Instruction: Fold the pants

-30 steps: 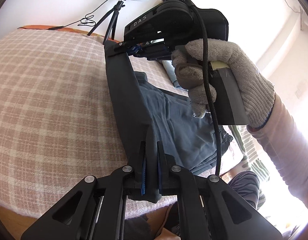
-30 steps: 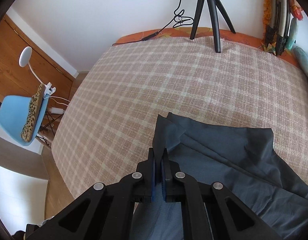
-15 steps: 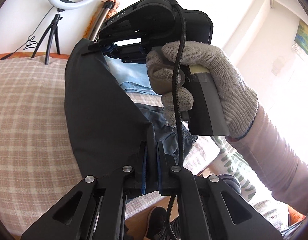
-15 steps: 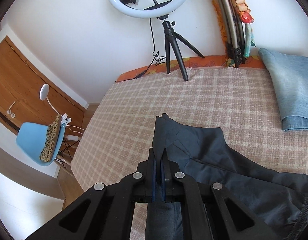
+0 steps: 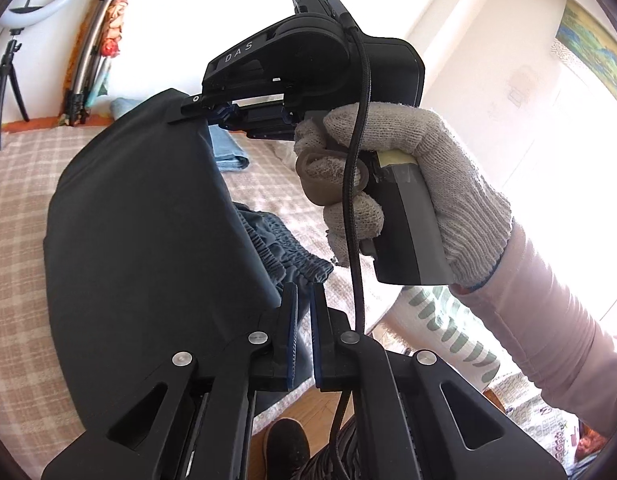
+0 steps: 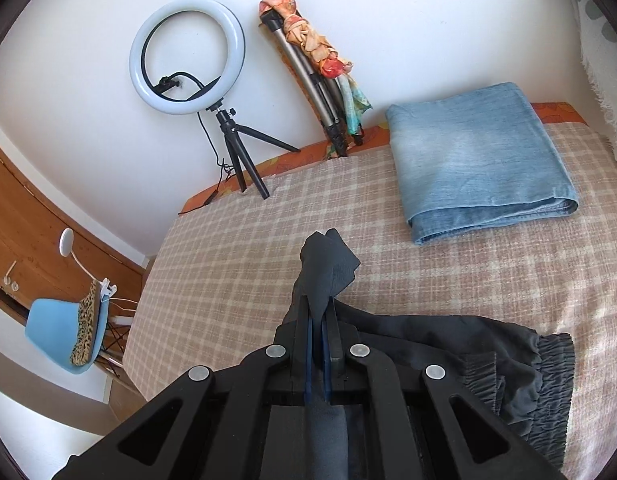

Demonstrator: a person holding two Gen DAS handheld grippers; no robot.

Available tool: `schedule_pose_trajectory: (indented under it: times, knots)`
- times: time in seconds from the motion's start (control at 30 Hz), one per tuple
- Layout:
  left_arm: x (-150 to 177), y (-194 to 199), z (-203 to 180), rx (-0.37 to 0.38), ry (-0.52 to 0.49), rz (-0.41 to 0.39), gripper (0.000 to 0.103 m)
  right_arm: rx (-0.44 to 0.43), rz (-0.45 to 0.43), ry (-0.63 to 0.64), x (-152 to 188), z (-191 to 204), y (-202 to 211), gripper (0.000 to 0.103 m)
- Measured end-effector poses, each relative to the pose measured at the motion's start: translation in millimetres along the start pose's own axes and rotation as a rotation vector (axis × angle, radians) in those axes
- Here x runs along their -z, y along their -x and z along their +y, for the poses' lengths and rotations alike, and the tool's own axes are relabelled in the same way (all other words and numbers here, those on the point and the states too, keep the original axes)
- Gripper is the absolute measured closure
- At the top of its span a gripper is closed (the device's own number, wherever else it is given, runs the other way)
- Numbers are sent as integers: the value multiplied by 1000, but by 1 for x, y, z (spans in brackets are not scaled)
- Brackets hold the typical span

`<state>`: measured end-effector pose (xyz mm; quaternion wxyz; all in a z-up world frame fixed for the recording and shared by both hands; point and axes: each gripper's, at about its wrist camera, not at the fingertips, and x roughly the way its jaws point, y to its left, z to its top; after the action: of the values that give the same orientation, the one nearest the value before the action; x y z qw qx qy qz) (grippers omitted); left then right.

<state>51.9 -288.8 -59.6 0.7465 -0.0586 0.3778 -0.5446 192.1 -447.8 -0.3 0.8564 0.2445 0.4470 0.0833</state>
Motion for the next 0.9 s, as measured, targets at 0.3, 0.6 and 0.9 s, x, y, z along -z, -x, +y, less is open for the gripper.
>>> schedule_pose_trajectory:
  times: [0.3,0.6,0.9]
  knots:
    - [4,-20,-1,-13,13,65,98,65,-14,-90,10,-81,13,102]
    - [16,6,54,-217,51,91,89,156,-3,-157,8,-146,4,102]
    - [49,-6,80,-242,164,161,72,175,35,-120,6,-153,-20,91]
